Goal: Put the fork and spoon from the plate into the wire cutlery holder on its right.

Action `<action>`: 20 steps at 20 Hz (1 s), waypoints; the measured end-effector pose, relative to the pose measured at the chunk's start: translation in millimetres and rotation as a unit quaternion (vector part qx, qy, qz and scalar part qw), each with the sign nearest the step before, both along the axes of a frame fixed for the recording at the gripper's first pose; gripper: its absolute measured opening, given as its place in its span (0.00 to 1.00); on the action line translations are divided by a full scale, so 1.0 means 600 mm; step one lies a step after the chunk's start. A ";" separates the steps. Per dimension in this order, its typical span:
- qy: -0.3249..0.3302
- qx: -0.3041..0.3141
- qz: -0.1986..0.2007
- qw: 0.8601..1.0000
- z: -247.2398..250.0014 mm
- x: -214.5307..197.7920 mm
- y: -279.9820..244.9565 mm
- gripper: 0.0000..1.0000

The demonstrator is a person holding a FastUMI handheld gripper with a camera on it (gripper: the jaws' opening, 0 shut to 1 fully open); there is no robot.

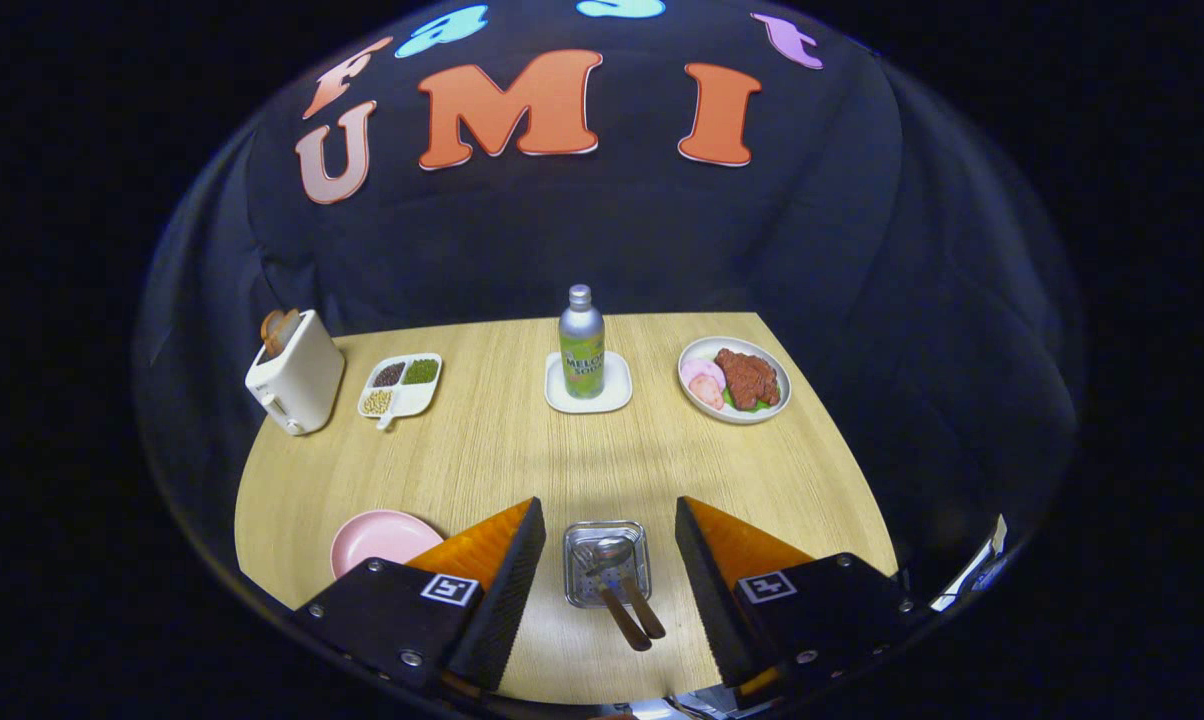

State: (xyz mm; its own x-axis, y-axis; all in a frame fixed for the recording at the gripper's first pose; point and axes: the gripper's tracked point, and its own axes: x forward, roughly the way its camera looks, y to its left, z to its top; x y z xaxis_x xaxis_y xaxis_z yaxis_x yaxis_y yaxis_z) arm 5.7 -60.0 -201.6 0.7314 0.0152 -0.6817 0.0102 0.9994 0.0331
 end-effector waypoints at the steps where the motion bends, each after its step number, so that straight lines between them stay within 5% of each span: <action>1: -0.016 0.003 0.000 1.000 0.014 0.007 0.002 0.82; 9: -0.149 0.041 -0.002 0.988 0.146 0.058 0.020 0.91; 20: -0.347 0.003 0.017 0.938 0.370 0.068 0.043 0.94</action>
State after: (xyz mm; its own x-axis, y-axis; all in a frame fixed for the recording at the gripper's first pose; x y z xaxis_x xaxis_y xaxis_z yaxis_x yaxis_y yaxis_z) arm 46.7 -34.2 20.2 0.9980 0.0487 -0.0413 -0.0477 0.9985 0.0261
